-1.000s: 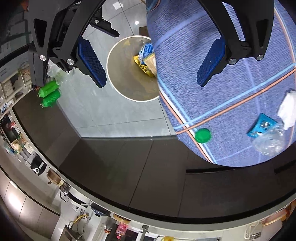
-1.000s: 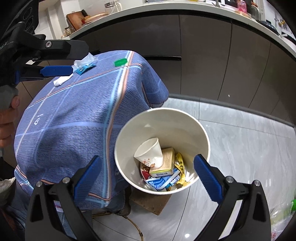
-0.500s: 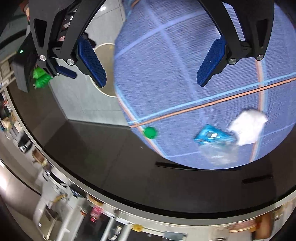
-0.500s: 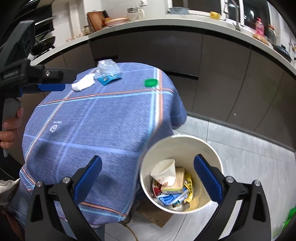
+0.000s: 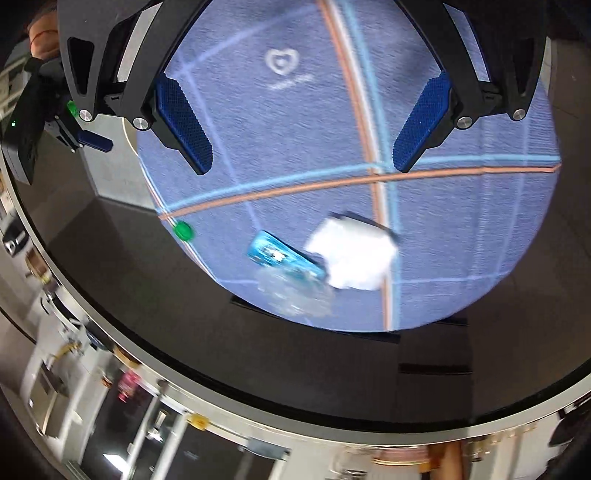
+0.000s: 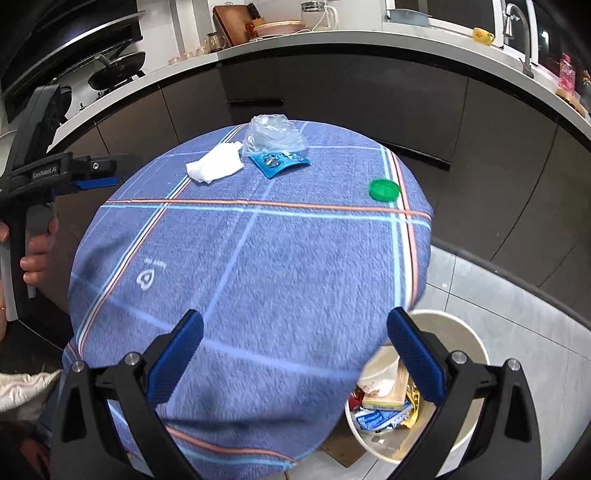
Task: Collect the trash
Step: 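Move both tools back over the table toward the tissue and green cap, then grasp the white tissue with the left tool while the right tool grasps the green cap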
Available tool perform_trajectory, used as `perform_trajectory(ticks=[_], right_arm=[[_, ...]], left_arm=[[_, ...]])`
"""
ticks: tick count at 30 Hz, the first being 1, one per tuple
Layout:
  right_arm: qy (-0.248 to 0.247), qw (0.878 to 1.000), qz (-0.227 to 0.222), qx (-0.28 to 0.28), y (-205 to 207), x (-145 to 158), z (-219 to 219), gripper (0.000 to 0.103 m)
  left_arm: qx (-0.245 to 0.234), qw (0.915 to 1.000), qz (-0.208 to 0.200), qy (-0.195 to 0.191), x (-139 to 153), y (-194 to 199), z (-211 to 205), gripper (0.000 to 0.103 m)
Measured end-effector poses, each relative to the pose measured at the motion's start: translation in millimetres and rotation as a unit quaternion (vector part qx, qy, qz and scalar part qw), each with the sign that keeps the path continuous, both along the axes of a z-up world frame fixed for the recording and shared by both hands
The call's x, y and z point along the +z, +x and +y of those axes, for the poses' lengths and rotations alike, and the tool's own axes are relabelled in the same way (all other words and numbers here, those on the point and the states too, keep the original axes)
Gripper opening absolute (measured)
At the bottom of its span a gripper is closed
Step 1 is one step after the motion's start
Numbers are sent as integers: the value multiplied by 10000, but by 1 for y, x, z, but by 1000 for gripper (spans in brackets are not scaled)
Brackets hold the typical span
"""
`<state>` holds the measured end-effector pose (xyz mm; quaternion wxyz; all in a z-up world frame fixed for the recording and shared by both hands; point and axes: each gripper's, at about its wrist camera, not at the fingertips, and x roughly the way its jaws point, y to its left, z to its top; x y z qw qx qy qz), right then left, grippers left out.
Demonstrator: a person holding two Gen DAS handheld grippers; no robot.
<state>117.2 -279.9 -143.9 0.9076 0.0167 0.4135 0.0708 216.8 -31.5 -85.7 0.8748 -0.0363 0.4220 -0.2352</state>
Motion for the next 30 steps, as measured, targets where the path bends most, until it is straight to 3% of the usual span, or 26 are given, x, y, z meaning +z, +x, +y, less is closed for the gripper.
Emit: perform_trajectory(ticks=[5,7,10,15,23,30], right_arm=[[-6,9999,-127,-105,27,9,3,100],[117,9996,-164,-174,39,10,-2,100],[148,9993,-158,-317,62,8,-10,99],[-23,9985,-40,-540,94,-2,-23,82],[186,9957,118,-896,139,-18,-49,69],[60,9923,283,-1203,161,-30,-59,64]], left_arm=[[-23,10000,6,39,-4,26,11,93],[-82,9999,38,94,-8,39,9,86],[-182,9997,146,48,-16,55,6,83],[-180,9991,378,8,-33,80,4,81],[-207,9980,561,201,-53,109,-5,76],[-223,9970,694,250,-66,128,-11,69]])
